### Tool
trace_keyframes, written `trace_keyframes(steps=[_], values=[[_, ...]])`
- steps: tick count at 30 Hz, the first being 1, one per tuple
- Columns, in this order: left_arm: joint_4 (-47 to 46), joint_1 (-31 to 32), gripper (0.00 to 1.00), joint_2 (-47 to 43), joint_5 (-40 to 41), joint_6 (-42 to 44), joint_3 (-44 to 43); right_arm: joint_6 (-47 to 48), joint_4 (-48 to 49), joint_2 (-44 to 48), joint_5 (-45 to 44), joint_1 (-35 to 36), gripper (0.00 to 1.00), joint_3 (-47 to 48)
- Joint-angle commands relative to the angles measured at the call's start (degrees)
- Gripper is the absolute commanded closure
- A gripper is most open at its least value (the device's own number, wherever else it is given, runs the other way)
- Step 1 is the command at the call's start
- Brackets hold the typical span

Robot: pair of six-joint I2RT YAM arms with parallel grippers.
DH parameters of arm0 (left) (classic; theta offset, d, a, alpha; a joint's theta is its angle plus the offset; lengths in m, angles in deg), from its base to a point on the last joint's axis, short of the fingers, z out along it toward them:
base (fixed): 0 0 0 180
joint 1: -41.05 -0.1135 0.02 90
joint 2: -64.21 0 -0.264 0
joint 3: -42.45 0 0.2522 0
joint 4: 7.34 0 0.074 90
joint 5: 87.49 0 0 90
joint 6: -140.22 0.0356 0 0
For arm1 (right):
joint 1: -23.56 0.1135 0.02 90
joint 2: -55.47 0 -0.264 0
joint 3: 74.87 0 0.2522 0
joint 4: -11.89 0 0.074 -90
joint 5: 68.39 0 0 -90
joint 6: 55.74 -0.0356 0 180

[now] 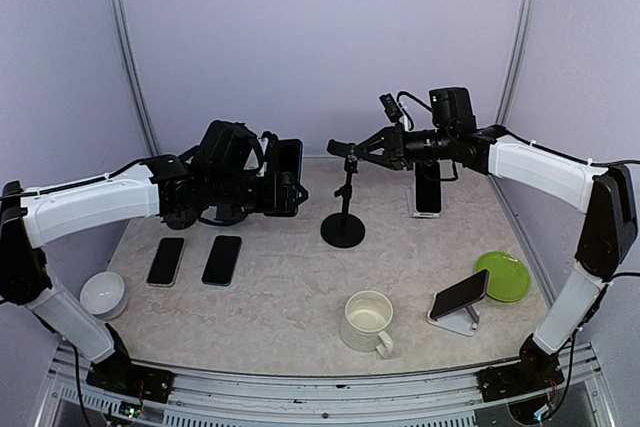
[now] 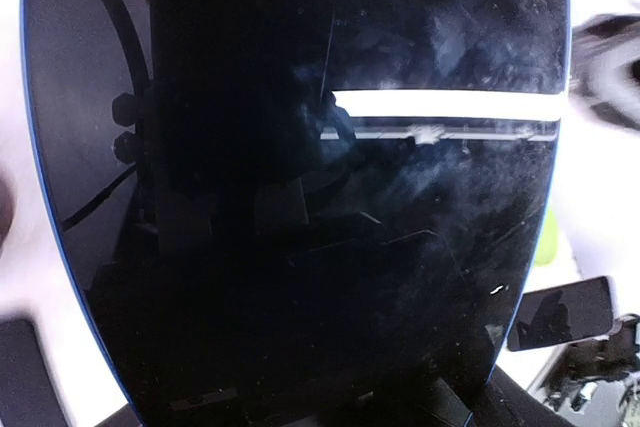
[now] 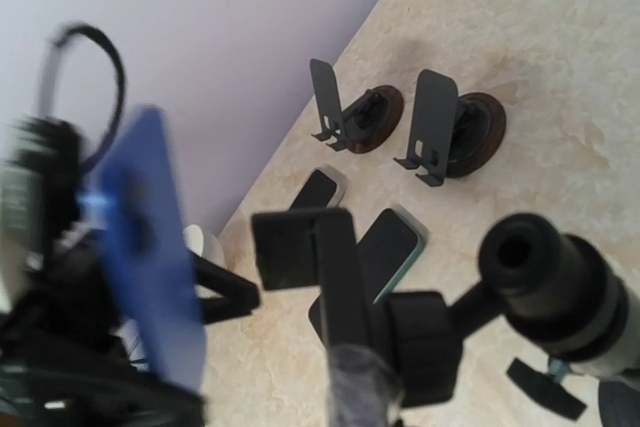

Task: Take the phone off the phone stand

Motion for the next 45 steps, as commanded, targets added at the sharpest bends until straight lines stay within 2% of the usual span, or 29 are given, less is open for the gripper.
trace_keyframes(steps=[1, 11, 21, 32, 40, 45], values=[[5.09, 0.43, 0.67, -0.71, 5.82, -7.45, 2.46, -0.51, -0.37, 2.0, -2.22, -0.84, 1.0, -1.25], [6.39, 2.94, 0.67, 5.94, 7.72, -18.55, 8.23, -0.19, -0.67, 2.17, -1.78, -0.81, 1.0, -1.52], [12.83, 6.75, 0.68, 18.64, 10.39, -23.05, 0.3, 0.31, -1.09, 2.36, -1.27, -0.77, 1.0, -2.04], [14.41, 6.13, 0.65, 25.38, 11.93, -21.32, -3.45, 1.54, -2.53, 1.94, -0.55, -0.77, 1.0, -0.01], [14.06, 5.58, 0.56, 26.53, 11.38, -20.98, -2.37, 1.93, -2.81, 1.05, -0.02, -0.76, 1.0, 1.77], [14.01, 5.64, 0.39, 27.12, 10.07, -20.52, -2.17, 1.95, -2.68, 0.4, 0.45, -0.78, 1.0, 2.82]])
